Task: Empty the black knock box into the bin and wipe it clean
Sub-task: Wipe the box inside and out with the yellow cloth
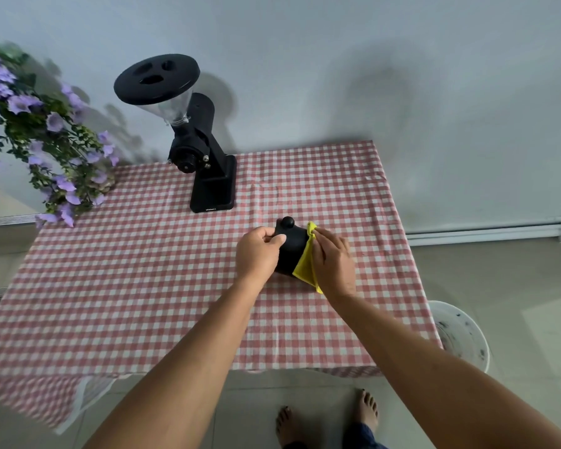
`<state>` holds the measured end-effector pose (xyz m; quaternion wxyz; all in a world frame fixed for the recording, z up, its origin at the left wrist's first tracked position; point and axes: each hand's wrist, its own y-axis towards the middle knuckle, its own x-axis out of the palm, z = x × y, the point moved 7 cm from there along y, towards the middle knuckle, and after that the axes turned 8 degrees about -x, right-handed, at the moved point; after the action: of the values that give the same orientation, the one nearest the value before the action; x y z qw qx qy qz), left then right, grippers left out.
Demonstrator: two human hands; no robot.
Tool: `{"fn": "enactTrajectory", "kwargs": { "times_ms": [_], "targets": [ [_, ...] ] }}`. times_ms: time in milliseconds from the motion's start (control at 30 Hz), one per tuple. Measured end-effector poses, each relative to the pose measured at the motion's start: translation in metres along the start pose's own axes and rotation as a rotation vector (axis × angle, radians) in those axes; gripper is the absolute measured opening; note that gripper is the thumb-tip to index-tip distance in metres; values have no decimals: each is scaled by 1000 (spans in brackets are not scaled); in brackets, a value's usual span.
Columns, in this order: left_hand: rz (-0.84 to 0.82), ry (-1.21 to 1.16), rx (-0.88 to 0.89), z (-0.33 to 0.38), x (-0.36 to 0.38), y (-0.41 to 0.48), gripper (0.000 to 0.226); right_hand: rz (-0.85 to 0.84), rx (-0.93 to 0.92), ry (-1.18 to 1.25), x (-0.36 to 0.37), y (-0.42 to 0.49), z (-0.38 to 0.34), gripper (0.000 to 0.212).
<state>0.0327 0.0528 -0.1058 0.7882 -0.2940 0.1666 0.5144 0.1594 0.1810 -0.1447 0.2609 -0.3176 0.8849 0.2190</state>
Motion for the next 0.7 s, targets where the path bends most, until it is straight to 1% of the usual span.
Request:
{"fn": "enactTrajectory", "kwargs": {
  "times_ms": [133, 200, 233, 333, 367, 400, 500, 600, 700],
  "targets": [
    [1, -21, -19, -6, 4, -4, 20, 46, -142, -37, 4, -5, -17, 38],
    [-14, -38, -9, -6, 6, -7, 16, 54, -167, -51, 8, -1, -25, 40],
    [-22, -52, -5, -7, 6, -7, 15, 54, -145, -46, 9, 3, -25, 40],
    [-51, -61, 27, -9, 7, -9, 18, 33, 19, 38, 7, 22, -12, 36],
    [-47, -61, 34, -9, 7, -10, 19, 14, 48, 49, 6, 25, -11, 35],
    [-32, -67, 30, -8, 7, -10, 18, -1, 34, 32, 5, 25, -15, 34],
    [20, -93, -15, -6, 6, -8, 18, -3, -91, -33, 7, 7, -30, 35],
    [-5, -95, -13, -7, 7, -6, 18, 21, -71, -32, 7, -1, -28, 35],
    [-51, -134, 2, -12, 8, -5, 14, -5, -22, -8, 8, 15, -22, 35]
  ]
}}
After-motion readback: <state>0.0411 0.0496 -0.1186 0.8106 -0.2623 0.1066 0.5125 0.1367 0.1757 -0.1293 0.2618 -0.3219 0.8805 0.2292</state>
